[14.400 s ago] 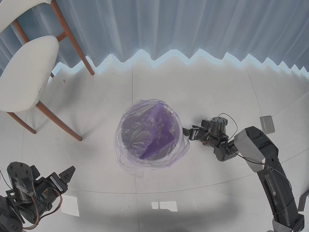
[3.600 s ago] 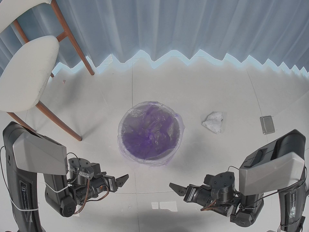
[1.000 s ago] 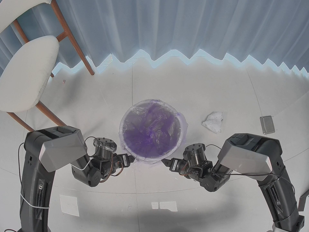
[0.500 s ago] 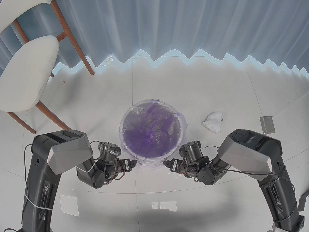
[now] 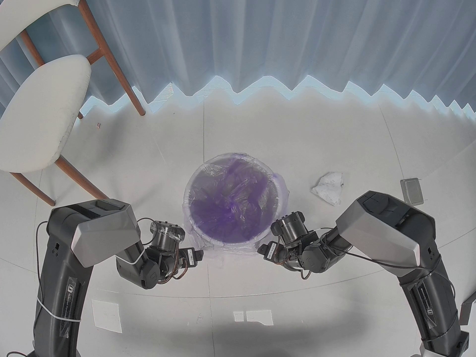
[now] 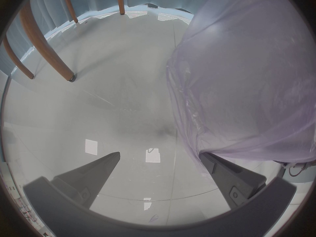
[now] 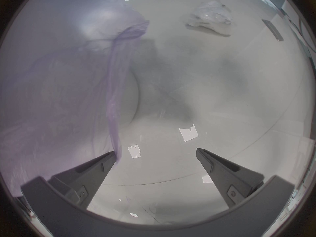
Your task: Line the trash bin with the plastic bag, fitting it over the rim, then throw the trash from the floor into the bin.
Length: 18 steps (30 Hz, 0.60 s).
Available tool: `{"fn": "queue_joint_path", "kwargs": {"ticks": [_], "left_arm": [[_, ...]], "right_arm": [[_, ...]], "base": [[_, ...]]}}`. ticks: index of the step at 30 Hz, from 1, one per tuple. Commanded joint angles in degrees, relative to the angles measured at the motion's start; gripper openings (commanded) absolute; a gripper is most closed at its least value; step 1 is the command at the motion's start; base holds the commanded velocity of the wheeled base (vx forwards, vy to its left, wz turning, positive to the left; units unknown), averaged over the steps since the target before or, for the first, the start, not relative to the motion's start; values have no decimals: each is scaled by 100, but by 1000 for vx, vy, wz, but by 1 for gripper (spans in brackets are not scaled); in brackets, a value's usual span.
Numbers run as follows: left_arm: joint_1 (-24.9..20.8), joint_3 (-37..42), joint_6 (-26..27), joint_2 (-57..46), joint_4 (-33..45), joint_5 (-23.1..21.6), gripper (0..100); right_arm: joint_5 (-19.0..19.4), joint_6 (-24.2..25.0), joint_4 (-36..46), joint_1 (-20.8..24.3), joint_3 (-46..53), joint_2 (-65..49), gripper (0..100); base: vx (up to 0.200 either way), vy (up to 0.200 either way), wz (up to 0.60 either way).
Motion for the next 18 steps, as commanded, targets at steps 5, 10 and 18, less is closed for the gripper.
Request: {"fn": "queue_joint_path", "kwargs": {"ticks": [5,10,18], "left_arm": [[24,549,17,-667,-5,22,100],[-20,1375,17,-1467,-93,4,100],[15,3564,-18,-3533,-339,-277,100]], "right_arm": [[-195,202,56,-21,74,-354,100],[-107,290,-76,84,1014,-1136,100],[-11,343,-1333,375,3484,-2586,100]], "base": [[0,0,0],[0,0,0],[0,0,0]]}}
